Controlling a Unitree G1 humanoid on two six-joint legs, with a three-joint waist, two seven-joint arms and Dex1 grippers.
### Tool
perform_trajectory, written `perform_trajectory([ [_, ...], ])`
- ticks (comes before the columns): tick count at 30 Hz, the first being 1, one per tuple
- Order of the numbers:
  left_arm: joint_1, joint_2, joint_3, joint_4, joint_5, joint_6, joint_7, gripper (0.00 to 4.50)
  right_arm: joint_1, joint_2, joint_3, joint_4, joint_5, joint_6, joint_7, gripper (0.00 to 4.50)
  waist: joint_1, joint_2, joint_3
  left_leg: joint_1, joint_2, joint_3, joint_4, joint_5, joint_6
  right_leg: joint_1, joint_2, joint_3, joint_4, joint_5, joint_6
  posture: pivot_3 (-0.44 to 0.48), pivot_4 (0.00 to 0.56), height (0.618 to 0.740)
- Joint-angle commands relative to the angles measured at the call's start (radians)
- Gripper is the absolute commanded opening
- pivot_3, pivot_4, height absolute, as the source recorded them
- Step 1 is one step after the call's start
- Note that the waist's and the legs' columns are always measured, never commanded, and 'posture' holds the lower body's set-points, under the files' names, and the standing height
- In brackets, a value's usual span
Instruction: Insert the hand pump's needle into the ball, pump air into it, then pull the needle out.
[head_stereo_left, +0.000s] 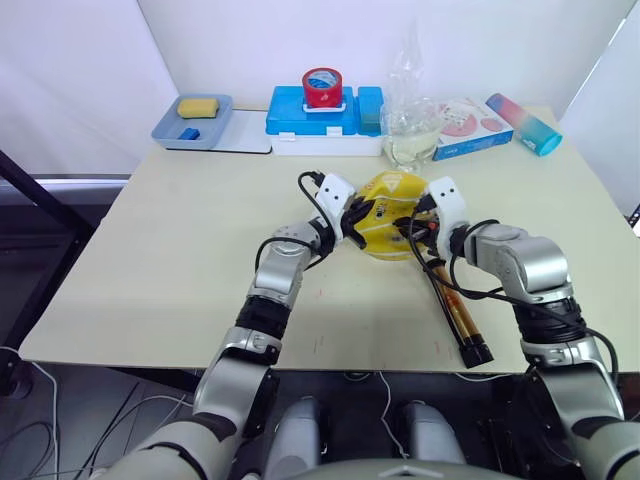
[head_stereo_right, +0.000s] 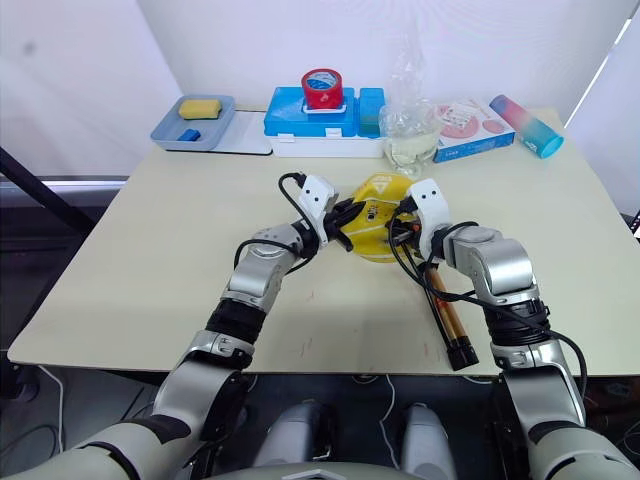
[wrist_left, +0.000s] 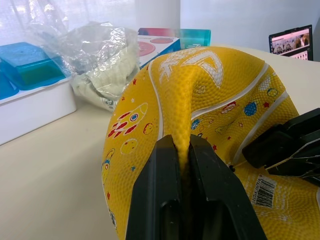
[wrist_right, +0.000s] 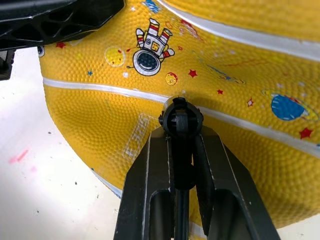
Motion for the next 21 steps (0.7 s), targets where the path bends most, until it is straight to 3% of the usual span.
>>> perform_trajectory([
  [1,0.030,-0.018,-0.065,0.077,0.024,0.036,-0.028,0.00,-0.059,-0.029,0.065,-0.049,-0.035,0.030,-0.003,0.01,0.000,0.000,0.000,0.001,-0.001,0.002,0.000,-0.001,0.001,-0.001,-0.003,0.000,0.000,0.001,0.002,0.000,0.150,0.739],
  [11,0.010,-0.029,-0.067,0.082,0.020,0.040,-0.037,0.00,-0.132,-0.083,0.243,0.007,-0.113,0.095,0.040,0.01,-0.001,-0.001,0.000,0.004,-0.007,0.015,0.005,-0.009,0.015,-0.001,-0.021,-0.002,-0.004,0.003,0.004,0.000,0.150,0.739],
  [21,0.002,-0.033,-0.065,0.087,0.017,0.040,-0.037,0.00,-0.162,-0.055,0.279,0.172,-0.177,0.060,0.037,0.01,-0.002,-0.002,-0.001,0.005,-0.006,0.020,0.010,-0.014,0.014,0.000,-0.026,-0.005,-0.006,0.006,0.006,0.000,0.150,0.739],
])
